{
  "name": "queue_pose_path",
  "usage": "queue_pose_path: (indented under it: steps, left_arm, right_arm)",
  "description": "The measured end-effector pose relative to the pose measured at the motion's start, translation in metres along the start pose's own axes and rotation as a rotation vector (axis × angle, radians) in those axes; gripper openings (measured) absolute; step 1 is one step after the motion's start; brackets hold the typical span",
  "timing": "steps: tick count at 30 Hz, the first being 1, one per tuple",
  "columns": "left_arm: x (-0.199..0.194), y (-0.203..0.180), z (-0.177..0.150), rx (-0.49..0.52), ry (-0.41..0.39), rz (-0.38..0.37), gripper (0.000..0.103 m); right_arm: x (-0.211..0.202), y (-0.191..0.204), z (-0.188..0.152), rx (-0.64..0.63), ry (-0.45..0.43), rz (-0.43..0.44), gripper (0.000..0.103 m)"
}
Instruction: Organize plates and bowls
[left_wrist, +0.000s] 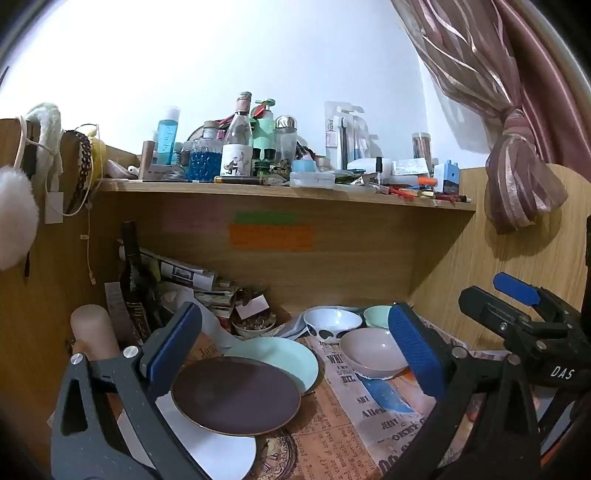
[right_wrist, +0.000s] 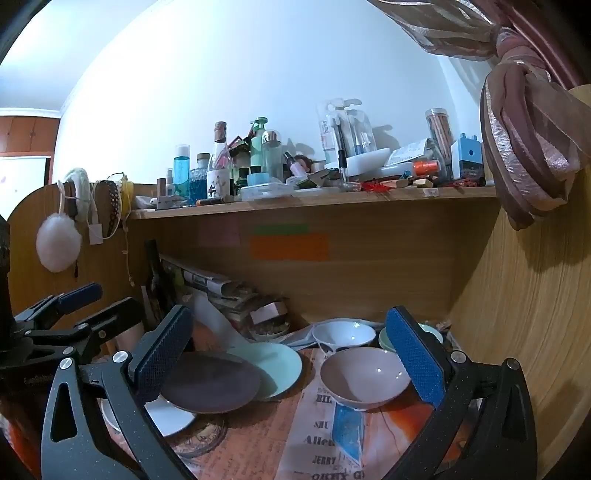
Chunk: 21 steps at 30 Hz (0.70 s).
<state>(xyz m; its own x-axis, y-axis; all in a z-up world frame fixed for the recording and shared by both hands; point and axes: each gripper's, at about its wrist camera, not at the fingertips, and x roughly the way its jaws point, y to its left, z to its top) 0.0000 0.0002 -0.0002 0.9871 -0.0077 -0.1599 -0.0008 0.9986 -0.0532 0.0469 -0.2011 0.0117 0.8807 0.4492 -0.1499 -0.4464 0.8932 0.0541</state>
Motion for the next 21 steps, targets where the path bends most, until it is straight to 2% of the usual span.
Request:
queue_pose_path:
  steps: [9, 21]
  left_arm:
    - [-0.004, 0.011, 0.001, 0.005, -0.011, 0.007, 0.103]
    - [-0.005, 0.005, -0.001, 0.009, -0.015, 0.013, 0.103]
  right_arm:
    - [0.005, -0.002, -0.001, 0.011, 0.011, 0.003, 0.103]
    - [0.007, -0.003, -0.001, 0.014, 0.017, 0.009, 0.103]
